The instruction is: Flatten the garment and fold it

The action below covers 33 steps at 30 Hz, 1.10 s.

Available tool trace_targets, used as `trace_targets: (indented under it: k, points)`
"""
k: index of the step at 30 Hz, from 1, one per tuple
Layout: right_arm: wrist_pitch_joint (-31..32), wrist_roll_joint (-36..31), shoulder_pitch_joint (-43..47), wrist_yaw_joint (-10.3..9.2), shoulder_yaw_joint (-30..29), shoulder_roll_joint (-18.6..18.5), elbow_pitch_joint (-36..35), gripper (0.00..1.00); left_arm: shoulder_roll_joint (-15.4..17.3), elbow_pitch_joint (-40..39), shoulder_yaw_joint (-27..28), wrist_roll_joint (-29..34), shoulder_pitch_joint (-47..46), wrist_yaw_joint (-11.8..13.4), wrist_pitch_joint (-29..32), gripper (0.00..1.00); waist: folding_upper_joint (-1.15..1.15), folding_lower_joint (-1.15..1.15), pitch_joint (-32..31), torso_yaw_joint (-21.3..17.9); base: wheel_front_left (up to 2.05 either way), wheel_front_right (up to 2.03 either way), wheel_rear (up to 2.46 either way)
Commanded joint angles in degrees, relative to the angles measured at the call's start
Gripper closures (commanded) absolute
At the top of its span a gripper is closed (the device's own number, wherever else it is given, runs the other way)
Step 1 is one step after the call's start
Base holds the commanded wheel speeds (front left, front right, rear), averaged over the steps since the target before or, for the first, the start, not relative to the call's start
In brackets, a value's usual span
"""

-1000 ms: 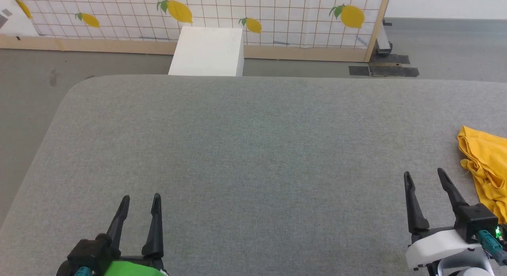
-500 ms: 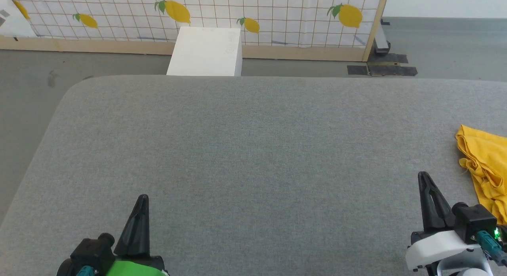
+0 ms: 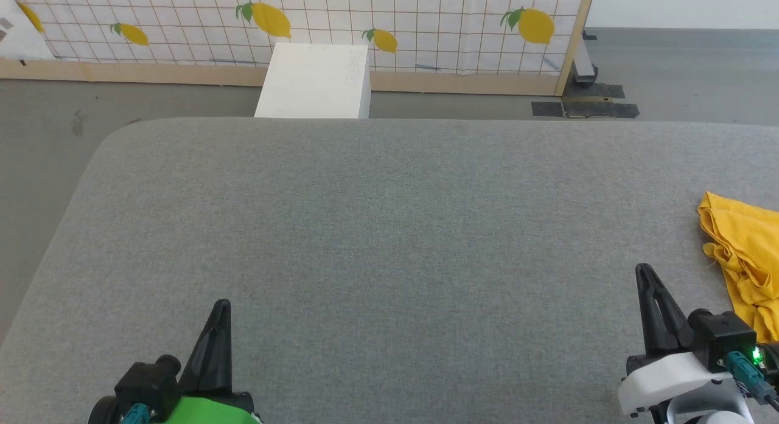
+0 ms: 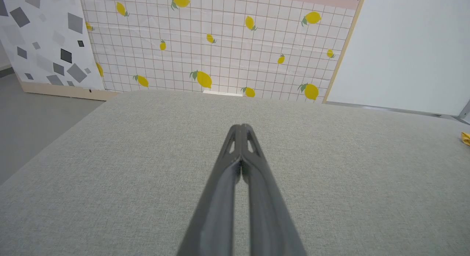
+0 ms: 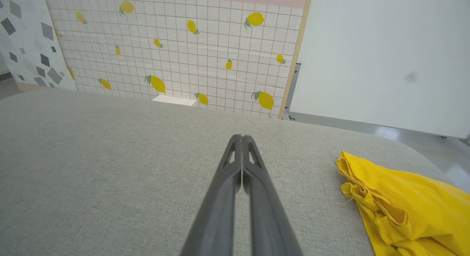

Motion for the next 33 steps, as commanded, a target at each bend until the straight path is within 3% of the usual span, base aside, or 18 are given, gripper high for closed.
trace_targets:
  k: [1, 33]
  points:
    - [0.39, 0.47, -0.29, -0.02, 0.23, 0.03, -0.40, 1.00, -0.44, 0.24, 0.36, 1.08, -1.10, 0.46, 0.40, 1.00, 0.00, 0.00, -0.02, -0.02, 0.00, 0.00, 0.00]
    - [3.30, 1.22, -0.75, -0.04, 1.97, 0.07, -1.74, 1.00, -1.93, 0.74, 1.45, 5.29, -3.21, 1.34, 4.10, 1.00, 0.00, 0.00, -0.44, -0.43, 0.00, 0.00, 0.00]
